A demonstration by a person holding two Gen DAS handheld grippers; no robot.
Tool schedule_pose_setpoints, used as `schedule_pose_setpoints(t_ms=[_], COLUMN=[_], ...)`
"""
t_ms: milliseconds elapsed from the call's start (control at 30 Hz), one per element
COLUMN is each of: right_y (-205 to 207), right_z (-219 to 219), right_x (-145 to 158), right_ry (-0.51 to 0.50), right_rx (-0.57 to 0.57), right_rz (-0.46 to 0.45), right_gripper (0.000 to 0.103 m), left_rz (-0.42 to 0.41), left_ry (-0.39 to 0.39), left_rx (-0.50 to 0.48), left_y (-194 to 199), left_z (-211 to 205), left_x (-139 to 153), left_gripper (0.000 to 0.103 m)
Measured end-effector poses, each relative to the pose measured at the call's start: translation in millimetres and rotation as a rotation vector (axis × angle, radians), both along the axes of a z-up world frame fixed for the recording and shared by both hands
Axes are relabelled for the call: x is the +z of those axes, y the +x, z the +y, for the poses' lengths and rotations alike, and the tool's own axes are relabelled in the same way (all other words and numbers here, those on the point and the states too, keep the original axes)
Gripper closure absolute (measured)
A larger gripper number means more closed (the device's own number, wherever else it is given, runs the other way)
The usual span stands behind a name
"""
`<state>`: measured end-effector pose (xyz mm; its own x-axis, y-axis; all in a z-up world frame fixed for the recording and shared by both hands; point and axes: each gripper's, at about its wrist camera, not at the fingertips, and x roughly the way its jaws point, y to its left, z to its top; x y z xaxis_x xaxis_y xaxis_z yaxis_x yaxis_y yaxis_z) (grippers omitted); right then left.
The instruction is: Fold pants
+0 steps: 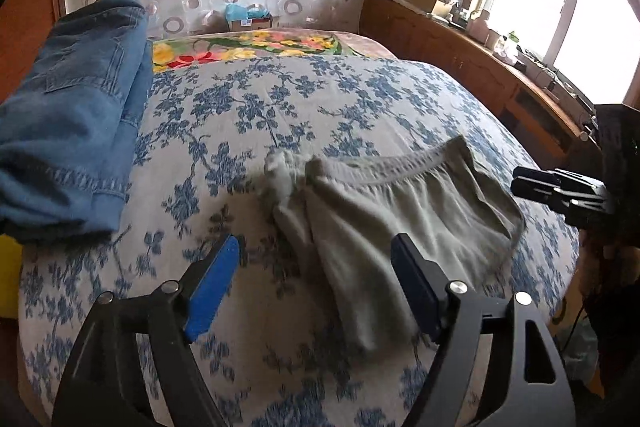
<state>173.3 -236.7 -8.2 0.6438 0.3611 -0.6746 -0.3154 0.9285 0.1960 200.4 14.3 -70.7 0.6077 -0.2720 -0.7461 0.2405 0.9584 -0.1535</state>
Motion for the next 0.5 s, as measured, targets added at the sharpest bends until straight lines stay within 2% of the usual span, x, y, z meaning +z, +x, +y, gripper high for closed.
schedule_pose_setpoints(t_ms=[500], right_y=[61], right_z=[21], right_x=[-20], right_ry=[-0.050], right_rx=[0.017], right_rz=[0.067], right_gripper=[0.055], left_rz=[0.053], left_ry=[0.013], left_rx=[0.014], left_y=[45], left_z=[-5], left_x=[-18], left_gripper=[0.024])
